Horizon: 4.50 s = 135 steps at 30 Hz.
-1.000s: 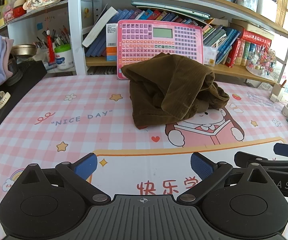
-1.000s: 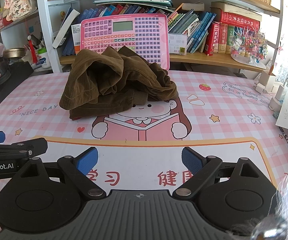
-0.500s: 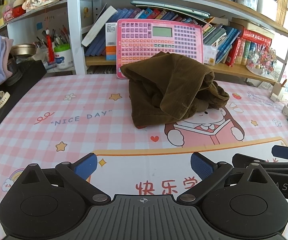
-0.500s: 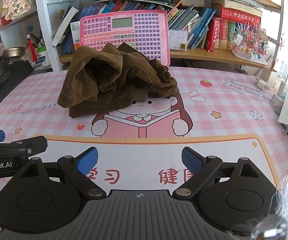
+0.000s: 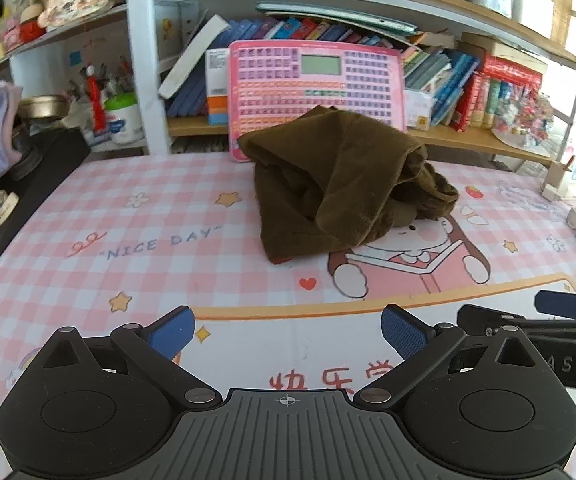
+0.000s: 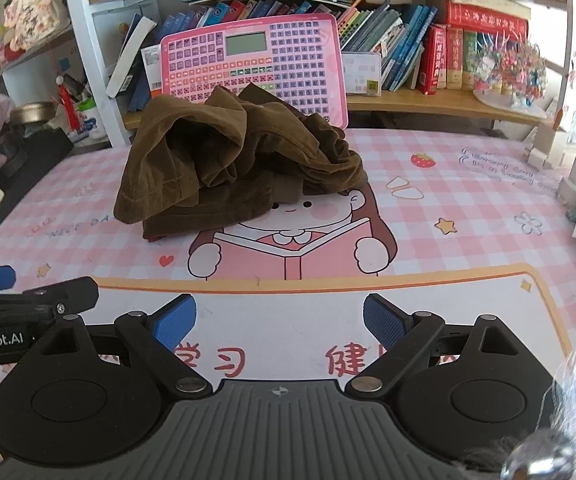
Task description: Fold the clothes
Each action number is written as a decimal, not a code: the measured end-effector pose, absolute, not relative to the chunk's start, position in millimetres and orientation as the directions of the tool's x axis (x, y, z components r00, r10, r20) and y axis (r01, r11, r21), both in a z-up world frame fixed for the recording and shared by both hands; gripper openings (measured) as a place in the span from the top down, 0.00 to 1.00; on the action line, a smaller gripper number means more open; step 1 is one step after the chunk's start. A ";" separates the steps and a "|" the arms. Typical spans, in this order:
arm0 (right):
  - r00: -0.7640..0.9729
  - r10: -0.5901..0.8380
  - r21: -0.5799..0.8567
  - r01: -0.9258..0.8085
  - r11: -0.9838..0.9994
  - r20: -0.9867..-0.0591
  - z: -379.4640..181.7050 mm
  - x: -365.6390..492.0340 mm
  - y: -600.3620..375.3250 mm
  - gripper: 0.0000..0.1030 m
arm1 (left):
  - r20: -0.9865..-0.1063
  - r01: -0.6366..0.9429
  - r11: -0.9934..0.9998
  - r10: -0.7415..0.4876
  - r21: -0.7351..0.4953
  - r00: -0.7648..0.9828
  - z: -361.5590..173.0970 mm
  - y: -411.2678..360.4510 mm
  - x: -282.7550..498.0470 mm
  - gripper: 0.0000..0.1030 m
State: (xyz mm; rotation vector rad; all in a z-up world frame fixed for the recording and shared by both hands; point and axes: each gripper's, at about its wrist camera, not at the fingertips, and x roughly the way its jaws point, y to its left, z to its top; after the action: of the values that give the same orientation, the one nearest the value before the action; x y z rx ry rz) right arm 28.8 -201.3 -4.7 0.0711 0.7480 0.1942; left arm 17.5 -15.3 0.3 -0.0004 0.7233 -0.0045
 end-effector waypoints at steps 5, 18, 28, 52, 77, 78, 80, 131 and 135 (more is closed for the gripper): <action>0.715 0.190 0.212 -0.059 0.975 -0.672 -6.2 35.9 -224.7 0.12 | -0.646 0.065 0.997 -0.023 0.042 0.763 4.2 -29.0 32.5 0.02; 0.669 0.218 0.443 0.184 0.878 -0.711 -26.6 36.1 -290.8 0.12 | -0.596 0.116 0.976 0.018 0.186 0.803 10.4 -60.7 115.3 0.35; 0.658 0.545 0.850 0.332 0.410 -0.519 -57.0 57.1 -312.2 0.12 | -0.494 0.065 0.998 -0.066 -0.019 0.867 65.9 -0.3 70.8 0.97; 0.790 0.553 0.912 0.392 -0.123 -0.265 -119.2 137.0 -282.2 0.55 | -0.547 -0.211 0.973 0.130 -0.088 0.827 96.8 89.0 -58.2 0.97; 0.953 0.301 0.995 -0.067 0.072 0.042 46.5 150.0 -407.3 0.97 | -0.743 -0.081 0.992 -0.016 -0.095 0.670 18.3 79.4 -36.2 0.58; 0.947 0.310 0.984 -0.130 0.118 0.088 73.1 154.0 -413.4 0.97 | -0.744 -0.084 0.991 -0.020 -0.102 0.668 16.7 80.8 -34.2 0.58; 0.919 0.356 0.942 -0.256 0.219 0.168 127.2 158.9 -414.8 0.97 | -0.738 -0.083 0.990 -0.032 -0.118 0.674 16.3 84.7 -30.6 0.58; 0.519 0.434 0.563 0.113 0.819 -0.736 -23.5 5.1 -149.7 0.51 | -0.661 0.021 0.907 -0.322 -0.421 0.678 -49.4 153.0 137.6 0.82; 0.533 0.404 0.561 0.170 0.810 -0.744 -24.9 -1.7 -158.0 0.51 | -0.658 0.010 0.910 -0.307 -0.415 0.688 -52.9 154.3 144.6 0.97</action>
State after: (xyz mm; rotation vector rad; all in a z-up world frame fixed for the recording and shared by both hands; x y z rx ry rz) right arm -1.7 -158.0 -24.9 0.6379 1.0169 0.1513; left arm 144.6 154.3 -52.9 -0.3997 0.7974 -0.1823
